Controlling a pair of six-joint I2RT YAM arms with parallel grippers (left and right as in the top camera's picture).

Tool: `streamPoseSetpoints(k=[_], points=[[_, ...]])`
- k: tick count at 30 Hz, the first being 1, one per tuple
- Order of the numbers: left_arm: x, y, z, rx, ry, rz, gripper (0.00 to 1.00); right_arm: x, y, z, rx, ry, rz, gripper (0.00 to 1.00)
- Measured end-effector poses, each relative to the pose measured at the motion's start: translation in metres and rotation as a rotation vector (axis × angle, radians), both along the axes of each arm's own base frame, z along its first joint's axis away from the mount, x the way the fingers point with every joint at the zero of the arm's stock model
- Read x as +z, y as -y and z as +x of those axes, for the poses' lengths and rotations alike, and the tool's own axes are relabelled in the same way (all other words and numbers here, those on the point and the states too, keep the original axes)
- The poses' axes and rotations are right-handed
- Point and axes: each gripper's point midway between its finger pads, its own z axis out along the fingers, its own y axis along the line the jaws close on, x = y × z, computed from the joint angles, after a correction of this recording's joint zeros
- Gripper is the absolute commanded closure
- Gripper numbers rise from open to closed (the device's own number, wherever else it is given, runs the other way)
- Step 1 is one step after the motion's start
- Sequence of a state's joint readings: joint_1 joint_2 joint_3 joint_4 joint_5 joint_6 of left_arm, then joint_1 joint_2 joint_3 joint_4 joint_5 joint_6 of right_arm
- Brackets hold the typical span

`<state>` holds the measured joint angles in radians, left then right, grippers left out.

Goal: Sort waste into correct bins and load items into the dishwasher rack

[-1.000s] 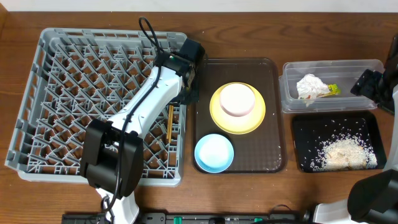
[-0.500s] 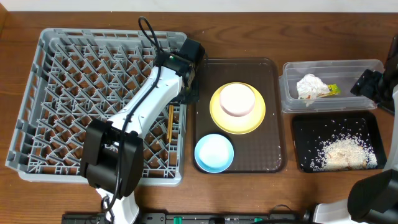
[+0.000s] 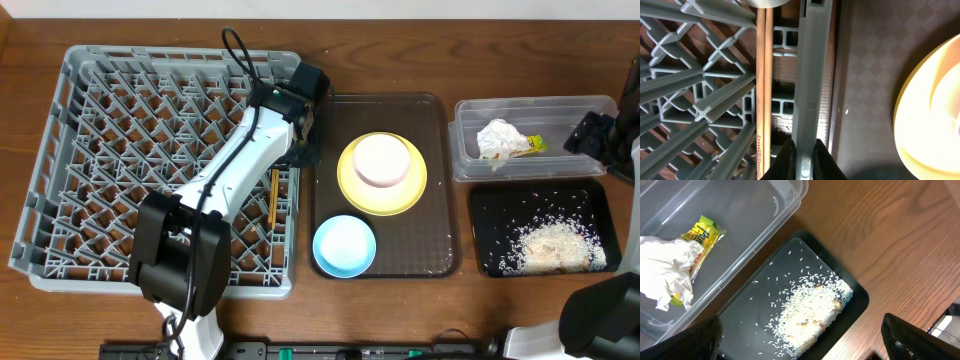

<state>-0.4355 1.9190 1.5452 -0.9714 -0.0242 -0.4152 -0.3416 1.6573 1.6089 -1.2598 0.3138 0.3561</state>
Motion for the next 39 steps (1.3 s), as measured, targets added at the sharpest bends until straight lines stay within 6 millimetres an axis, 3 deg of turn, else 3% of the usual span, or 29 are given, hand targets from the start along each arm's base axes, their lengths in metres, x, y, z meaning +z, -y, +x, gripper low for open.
streamPoseSetpoints(k=[10,12,16,27,31,34,39], points=[[0.000,0.001,-0.001,-0.001,-0.006,-0.005,0.90,0.000,0.000,0.000,0.000,0.000,0.000,0.01],[0.000,0.001,-0.001,-0.002,-0.006,-0.005,0.84,0.000,0.000,0.000,0.000,0.000,0.000,0.01],[0.000,0.005,-0.003,0.016,-0.015,-0.028,0.57,0.000,0.000,0.000,0.000,0.000,0.000,0.01],[0.002,-0.007,-0.007,0.048,-0.032,0.000,0.54,0.000,0.000,0.000,0.000,0.000,0.000,0.01],[0.023,-0.013,-0.003,0.064,0.023,-0.017,0.55,0.000,0.000,0.000,0.000,0.000,0.000,0.01],[0.055,-0.013,-0.004,0.068,0.102,-0.054,0.68,0.000,0.000,0.000,0.000,0.000,0.000,0.01],[0.106,0.003,-0.022,0.026,0.188,-0.146,0.78,0.000,0.000,0.000,0.000,0.000,0.000,0.01]])
